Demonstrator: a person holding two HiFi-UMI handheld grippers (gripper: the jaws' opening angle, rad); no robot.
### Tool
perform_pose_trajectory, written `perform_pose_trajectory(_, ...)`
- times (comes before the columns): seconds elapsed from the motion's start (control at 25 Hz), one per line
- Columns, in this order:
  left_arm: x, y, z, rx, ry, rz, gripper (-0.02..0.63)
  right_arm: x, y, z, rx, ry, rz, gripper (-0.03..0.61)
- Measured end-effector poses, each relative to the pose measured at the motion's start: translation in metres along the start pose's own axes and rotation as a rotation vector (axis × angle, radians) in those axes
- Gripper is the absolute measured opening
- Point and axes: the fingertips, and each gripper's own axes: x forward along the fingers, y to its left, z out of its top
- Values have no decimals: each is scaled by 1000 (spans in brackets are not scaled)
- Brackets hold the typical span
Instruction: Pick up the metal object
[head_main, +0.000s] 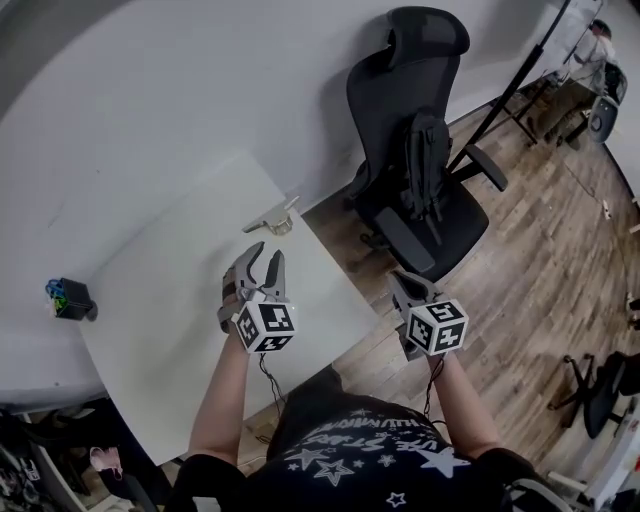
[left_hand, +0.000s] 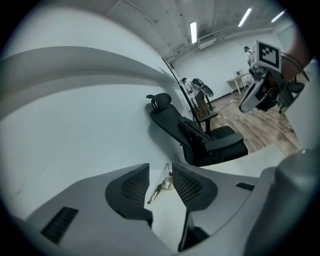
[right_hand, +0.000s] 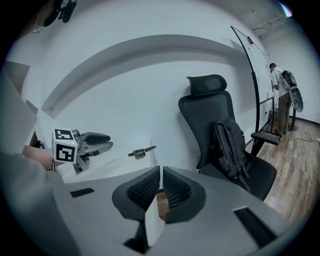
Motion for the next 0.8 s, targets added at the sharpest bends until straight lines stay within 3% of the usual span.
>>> perform_pose_trajectory(0.28,59,-3,-11,216,38,-17,158,24,-12,0,26,31,-33,50)
perform_pose_trajectory(0.52,100,-16,-26,292,77,-60,170,39,-29,-2,48,60,-56,49)
perform_pose_trajectory(0.8,135,-22,-50,361,161,-43,170,59,-33,-10,77,90,-50,49)
